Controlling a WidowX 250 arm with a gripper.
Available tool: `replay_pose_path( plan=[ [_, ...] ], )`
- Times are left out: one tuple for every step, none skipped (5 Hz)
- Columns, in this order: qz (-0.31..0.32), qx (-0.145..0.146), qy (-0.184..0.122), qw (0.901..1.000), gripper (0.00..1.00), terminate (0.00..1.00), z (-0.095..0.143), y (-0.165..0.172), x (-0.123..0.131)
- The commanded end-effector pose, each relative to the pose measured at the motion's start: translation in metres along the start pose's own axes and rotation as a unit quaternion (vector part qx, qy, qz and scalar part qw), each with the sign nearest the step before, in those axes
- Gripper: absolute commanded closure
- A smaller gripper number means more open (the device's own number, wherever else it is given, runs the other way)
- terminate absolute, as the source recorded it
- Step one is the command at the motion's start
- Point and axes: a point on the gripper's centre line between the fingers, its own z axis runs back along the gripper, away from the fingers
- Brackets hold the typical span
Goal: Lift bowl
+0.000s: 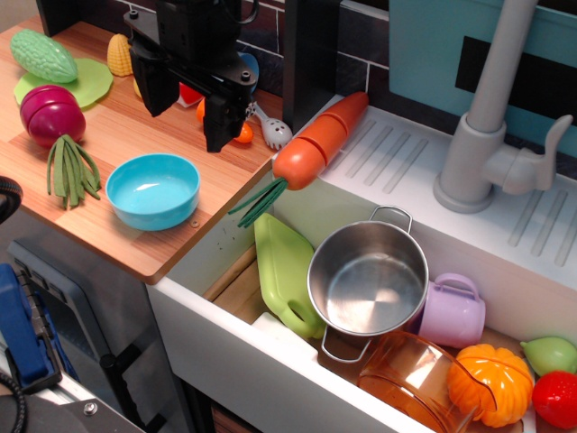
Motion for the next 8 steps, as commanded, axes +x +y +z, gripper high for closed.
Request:
replay_pose_path(
  plan=[
    [0.000, 0.000, 0.000, 1.0000, 0.00, 0.00, 0.000, 0.000, 0.000],
    [0.018, -0.002, -0.004, 0.9998, 0.00, 0.00, -0.019, 0.000, 0.000],
    [0.027, -0.013, -0.021, 0.9993, 0.00, 0.00, -0.040, -0.003, -0.001],
    [0.025, -0.011, -0.029, 0.9992, 0.00, 0.00, -0.052, -0.004, 0.001],
    [0.023, -0.017, -0.029, 0.9992, 0.00, 0.00, -0.061, -0.001, 0.001],
    [0.025, -0.015, -0.024, 0.9993, 0.00, 0.00, -0.066, 0.001, -0.003],
    [0.032, -0.018, -0.016, 0.9992, 0.00, 0.00, -0.071, 0.003, -0.008],
    [0.037, -0.027, -0.014, 0.9988, 0.00, 0.00, -0.079, 0.004, -0.012]
  ],
)
